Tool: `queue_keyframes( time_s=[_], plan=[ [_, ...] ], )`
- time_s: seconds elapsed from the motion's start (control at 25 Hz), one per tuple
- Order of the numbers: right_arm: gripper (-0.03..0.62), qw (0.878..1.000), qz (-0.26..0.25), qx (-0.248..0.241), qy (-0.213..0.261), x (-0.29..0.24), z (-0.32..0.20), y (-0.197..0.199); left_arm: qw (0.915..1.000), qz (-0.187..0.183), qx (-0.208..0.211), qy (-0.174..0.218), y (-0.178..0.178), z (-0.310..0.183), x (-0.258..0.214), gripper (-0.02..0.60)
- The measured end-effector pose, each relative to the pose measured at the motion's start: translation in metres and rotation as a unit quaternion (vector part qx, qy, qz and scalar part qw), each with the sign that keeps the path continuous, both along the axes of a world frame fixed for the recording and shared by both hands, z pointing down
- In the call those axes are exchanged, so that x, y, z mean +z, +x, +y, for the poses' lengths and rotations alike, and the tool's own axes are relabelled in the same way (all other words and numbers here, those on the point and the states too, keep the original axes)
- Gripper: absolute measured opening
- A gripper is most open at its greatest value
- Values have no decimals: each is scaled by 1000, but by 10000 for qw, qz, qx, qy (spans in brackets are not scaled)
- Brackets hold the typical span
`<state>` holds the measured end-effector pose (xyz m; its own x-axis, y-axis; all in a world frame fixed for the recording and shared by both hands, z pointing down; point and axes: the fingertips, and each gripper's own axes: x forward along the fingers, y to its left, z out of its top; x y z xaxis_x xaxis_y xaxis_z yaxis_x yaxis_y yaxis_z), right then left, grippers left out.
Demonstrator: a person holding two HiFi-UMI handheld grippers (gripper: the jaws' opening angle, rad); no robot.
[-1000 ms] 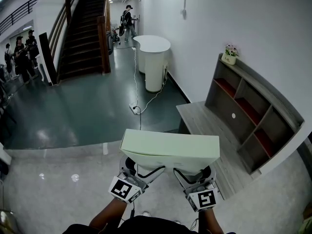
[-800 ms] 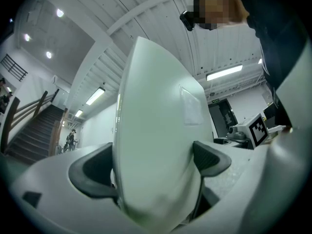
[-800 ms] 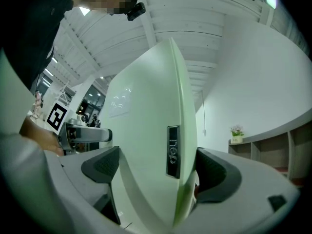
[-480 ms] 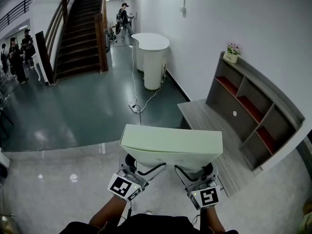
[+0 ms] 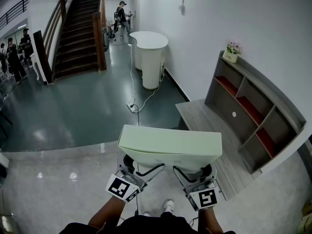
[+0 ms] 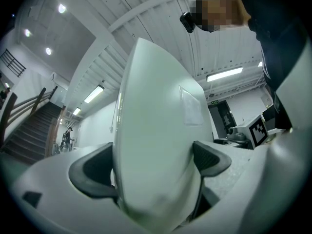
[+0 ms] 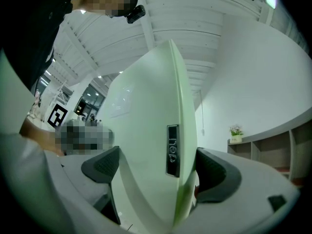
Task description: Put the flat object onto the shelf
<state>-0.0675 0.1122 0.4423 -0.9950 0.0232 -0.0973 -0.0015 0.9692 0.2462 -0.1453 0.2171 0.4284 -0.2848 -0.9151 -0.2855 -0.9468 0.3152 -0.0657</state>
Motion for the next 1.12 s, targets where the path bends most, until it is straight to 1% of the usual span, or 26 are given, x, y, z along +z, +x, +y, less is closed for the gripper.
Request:
queue_keyframes(
  time_s=[0.2, 0.36, 0.52, 0.72, 0.76, 0.88, 1.12],
  plan=[
    [476, 10000, -16, -52, 0, -3, -27, -12, 10000, -45, -67, -36, -11, -25, -4, 506],
    [477, 9999, -140, -75, -55, -8, -54, -22, 9999, -85, -65, -60, -20, -55, -6, 505],
    [477, 10000, -88, -9, -12, -3, -87, -29, 9999, -106, -50, -106, -28, -86, -6, 506],
    [476, 9987, -486, -117, -128, -14, -126, -36, 9997, -113, -56, -189, -34, -129, -3, 506],
    [477, 9988, -470, -110, -126, -12, -134, -36, 9997, -125, -56, -202, -34, -138, -2, 506],
    [477, 9997, -193, 7, -136, 1, -163, -39, 9995, -177, -37, -244, -38, -163, -4, 506],
    [477, 9999, -107, 116, -68, 1, -207, -34, 9993, -227, 59, -295, -34, -208, -6, 505]
  ],
)
